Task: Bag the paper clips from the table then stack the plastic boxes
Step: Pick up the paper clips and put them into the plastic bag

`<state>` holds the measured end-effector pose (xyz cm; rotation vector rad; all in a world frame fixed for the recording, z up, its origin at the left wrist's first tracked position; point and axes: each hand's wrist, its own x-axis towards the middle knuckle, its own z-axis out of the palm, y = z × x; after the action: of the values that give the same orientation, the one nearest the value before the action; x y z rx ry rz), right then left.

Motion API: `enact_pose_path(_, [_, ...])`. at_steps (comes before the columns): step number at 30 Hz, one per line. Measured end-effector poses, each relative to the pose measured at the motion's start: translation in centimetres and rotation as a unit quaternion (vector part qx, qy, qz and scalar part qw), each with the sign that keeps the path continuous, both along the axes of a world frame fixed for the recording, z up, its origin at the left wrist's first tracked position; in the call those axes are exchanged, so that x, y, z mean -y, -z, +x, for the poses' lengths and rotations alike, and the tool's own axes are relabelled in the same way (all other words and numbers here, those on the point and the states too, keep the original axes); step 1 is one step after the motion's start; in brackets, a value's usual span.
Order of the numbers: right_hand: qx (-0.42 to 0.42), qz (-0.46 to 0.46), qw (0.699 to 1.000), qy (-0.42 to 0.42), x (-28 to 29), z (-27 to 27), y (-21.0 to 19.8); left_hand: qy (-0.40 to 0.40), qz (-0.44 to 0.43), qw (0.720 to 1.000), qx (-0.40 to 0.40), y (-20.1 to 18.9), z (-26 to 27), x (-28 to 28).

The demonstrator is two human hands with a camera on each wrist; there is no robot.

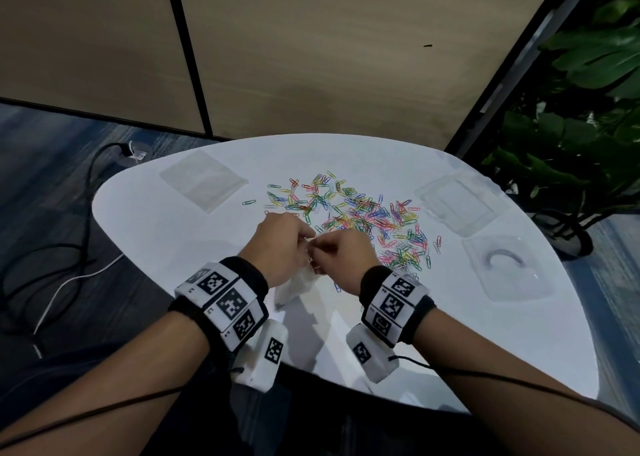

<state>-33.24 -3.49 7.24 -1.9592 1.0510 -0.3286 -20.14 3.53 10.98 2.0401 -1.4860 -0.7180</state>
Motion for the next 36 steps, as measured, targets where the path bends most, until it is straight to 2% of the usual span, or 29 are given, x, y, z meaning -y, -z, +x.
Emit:
enact_pose_path(2, [-0.053,-0.061,0.994,-0.077,-0.1,-0.1,-1.0,0.003,0.004,1.0,-0.003,0.0,0.1,0.0])
enact_pose_path(3, [-0.047,-0.07,0.992,-0.096,0.1,-0.2,-1.3,0.004,0.004,1.0,-0.001,0.0,0.2,0.0])
enact_pose_path(6, [0.086,0.05,0.995,-0.004,1.5,-1.1,-1.9,-0.008,0.002,1.0,0.006,0.0,0.7,0.0])
enact_pose_path(7, [0.09,0.038,0.995,0.016,2.3,-1.8,-1.7,-0.02,0.004,1.0,-0.001,0.0,0.8,0.0])
enact_pose_path(8, [0.042,-0.021,0.999,0.001,3.1,-2.6,-1.2,-0.026,0.006,1.0,-0.004,0.1,1.0,0.0])
enact_pose_path(9, [-0.046,-0.091,0.994,-0.048,3.6,-3.4,-0.3,-0.027,0.008,1.0,-0.005,0.1,1.1,0.1])
enact_pose_path(11, [-0.238,-0.167,0.937,-0.192,3.4,-5.0,2.5,-0.025,0.012,1.0,0.0,0.2,1.1,0.1])
enact_pose_path(12, [-0.296,-0.187,0.902,-0.255,2.8,-5.7,4.1,-0.024,0.015,1.0,0.003,0.2,1.0,0.0])
enact_pose_path(14, [-0.345,-0.228,0.848,-0.333,1.4,-7.1,7.2,-0.022,0.019,0.999,0.012,0.2,1.1,0.0])
enact_pose_path(16, [-0.369,-0.264,0.829,-0.327,1.1,-8.4,9.1,-0.02,0.024,0.999,0.016,0.0,1.2,0.1])
enact_pose_path(18, [-0.403,-0.283,0.824,-0.282,2.2,-9.7,9.9,-0.018,0.027,0.999,0.018,-0.1,1.3,0.1])
enact_pose_path(22, [-0.443,-0.252,0.841,-0.181,4.3,-10.7,10.2,-0.014,0.035,0.999,0.015,-0.2,0.8,0.1])
enact_pose_path(25, [-0.419,-0.212,0.869,-0.154,5.0,-9.7,10.2,-0.017,0.039,0.999,0.021,-0.3,0.6,0.1])
enact_pose_path(28, [-0.365,-0.258,0.882,-0.149,5.8,-8.3,10.3,-0.01,0.043,0.999,0.031,-0.3,0.6,0.1])
enact_pose_path(31, [-0.363,-0.278,0.878,-0.139,6.0,-7.1,9.6,-0.01,0.047,0.998,0.037,-0.4,0.5,0.2])
enact_pose_path(33, [-0.345,-0.247,0.9,-0.1,6.4,-6.8,8.5,-0.008,0.05,0.998,0.04,-0.5,0.4,0.2])
enact_pose_path(36, [-0.255,-0.151,0.954,0.052,7.5,-7.4,6.3,-0.002,0.048,0.998,0.044,-0.4,0.4,0.3])
